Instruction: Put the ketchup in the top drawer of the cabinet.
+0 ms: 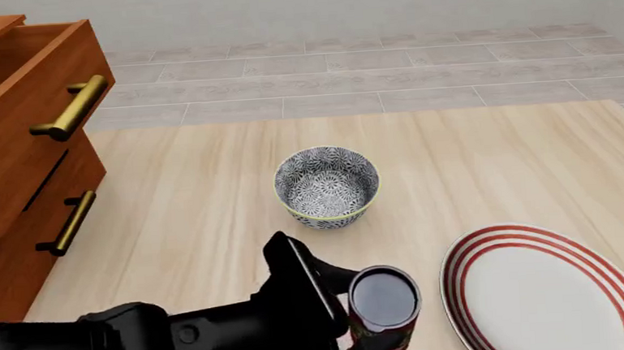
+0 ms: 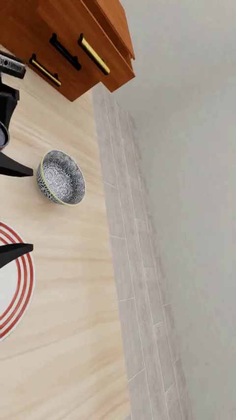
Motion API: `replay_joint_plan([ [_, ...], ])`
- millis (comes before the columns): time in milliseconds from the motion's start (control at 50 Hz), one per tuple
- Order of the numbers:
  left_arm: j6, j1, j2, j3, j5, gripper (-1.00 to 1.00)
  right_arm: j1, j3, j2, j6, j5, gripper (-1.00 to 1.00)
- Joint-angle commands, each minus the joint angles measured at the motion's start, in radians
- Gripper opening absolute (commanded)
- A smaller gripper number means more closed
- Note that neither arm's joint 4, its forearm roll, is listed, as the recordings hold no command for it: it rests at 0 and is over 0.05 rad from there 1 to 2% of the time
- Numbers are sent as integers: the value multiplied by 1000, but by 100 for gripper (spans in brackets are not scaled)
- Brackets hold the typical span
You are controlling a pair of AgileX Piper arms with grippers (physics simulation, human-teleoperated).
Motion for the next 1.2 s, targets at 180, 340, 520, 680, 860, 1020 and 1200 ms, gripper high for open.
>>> replay_joint_plan([
  [180, 37, 80, -303, -17, 221, -100, 0, 0, 0, 0, 0, 100],
  [340, 36, 133, -415, -11, 307, -100, 0, 0, 0, 0, 0, 100],
  [520, 61, 183, -562, -15, 422, -100, 0, 0, 0, 0, 0, 100],
  [680, 75, 240, -645, -31, 514, -100, 0, 0, 0, 0, 0, 100],
  [860, 107, 293, -754, -92, 654, -100, 0, 0, 0, 0, 0, 100],
  [1020, 148, 349, -835, -175, 786, -100, 0, 0, 0, 0, 0, 100],
  [1200, 39, 424, -824, -295, 958, -100, 0, 0, 0, 0, 0, 100],
])
